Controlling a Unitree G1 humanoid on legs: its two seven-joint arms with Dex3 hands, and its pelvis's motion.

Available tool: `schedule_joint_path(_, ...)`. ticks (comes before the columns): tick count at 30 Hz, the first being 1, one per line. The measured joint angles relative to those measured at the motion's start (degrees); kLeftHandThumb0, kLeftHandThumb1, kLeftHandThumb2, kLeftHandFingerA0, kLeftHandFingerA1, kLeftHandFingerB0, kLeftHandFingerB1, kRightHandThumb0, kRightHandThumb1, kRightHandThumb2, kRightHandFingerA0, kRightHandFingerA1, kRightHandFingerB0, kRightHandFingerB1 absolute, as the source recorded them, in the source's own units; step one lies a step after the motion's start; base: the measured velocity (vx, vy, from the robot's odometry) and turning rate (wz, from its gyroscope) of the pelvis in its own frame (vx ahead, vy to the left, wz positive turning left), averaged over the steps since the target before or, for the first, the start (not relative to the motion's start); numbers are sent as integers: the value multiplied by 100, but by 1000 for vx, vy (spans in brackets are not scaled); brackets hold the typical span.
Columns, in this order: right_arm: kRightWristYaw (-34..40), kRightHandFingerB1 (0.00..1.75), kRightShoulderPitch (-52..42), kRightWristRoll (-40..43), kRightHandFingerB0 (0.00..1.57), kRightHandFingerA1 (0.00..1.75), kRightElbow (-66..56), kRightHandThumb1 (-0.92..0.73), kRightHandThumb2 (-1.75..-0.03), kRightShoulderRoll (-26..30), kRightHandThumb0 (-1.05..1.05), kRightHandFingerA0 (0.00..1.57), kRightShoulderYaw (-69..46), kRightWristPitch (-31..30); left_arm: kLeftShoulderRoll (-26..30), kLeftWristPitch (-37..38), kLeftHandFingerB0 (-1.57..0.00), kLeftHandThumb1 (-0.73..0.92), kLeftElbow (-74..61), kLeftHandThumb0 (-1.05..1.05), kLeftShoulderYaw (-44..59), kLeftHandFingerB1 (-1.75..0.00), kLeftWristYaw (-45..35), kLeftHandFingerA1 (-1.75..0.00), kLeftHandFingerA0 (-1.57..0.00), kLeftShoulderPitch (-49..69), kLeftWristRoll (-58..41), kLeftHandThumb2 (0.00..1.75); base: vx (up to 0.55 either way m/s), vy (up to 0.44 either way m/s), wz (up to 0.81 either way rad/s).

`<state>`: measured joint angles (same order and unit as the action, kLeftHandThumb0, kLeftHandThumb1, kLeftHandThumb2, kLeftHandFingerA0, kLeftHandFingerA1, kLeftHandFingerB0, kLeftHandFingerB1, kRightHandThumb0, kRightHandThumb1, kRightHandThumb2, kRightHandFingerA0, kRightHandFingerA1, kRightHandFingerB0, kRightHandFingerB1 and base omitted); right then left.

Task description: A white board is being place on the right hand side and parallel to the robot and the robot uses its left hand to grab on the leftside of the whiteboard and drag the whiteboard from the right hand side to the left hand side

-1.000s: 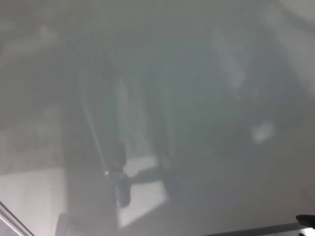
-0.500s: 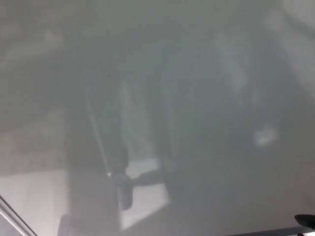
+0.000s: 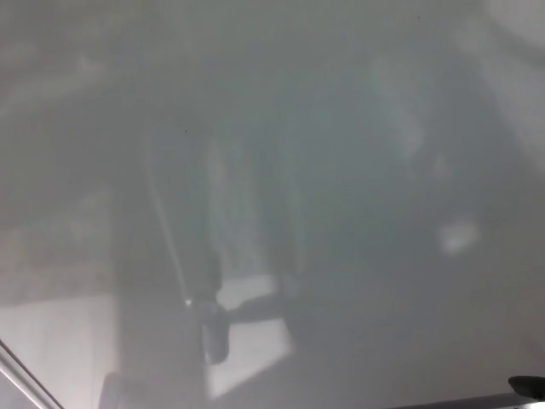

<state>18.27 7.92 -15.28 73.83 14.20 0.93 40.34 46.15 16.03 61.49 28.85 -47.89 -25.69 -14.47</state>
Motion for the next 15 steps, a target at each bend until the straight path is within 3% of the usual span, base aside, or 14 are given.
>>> schedule_joint_path(3,-4,51,-124,2,55,61,12,-78,-62,-21,-38,65,-16,4,-97,-121,0,91,197,-93,349,-3,99,-7,0,320,-178,120,0,0,0)
schedule_joint_path(4,-4,51,-137,2,55,63,14,-79,-62,-22,-38,66,-18,4,-122,-144,0,92,222,-74,378,0,114,0,0,362,-200,85,0,0,0)
schedule_joint_path(6,-2,51,-147,-2,55,63,12,-79,-62,-26,-38,66,-14,5,-187,-160,0,92,290,-74,578,0,165,0,0,574,-298,85,0,0,0)
schedule_joint_path(7,0,51,-158,-2,55,62,14,-79,-62,-25,-40,66,-14,4,-219,-163,0,92,321,-73,650,0,191,-2,0,669,-342,85,0,0,0)
schedule_joint_path(8,1,52,-162,-3,55,61,17,-79,-62,-27,-41,66,-12,3,-276,-164,0,92,323,-79,737,-13,221,-17,0,806,-394,121,0,0,0)
schedule_joint_path(12,2,52,-191,-3,55,61,42,-79,-62,-36,-41,66,-7,-3,-639,-132,0,92,293,-79,962,-13,370,-17,0,1514,-503,121,0,0,4)
schedule_joint_path(13,2,52,-195,-3,56,68,44,-79,-62,-36,-38,67,-7,-6,-692,-133,0,92,281,-69,986,-2,403,-1,0,1597,-511,80,0,0,7)
schedule_joint_path(15,14,52,-193,-13,56,68,42,-79,-62,-38,-38,67,19,-6,-803,-121,0,92,325,-69,1101,-2,489,-1,0,1734,-569,80,0,0,0)
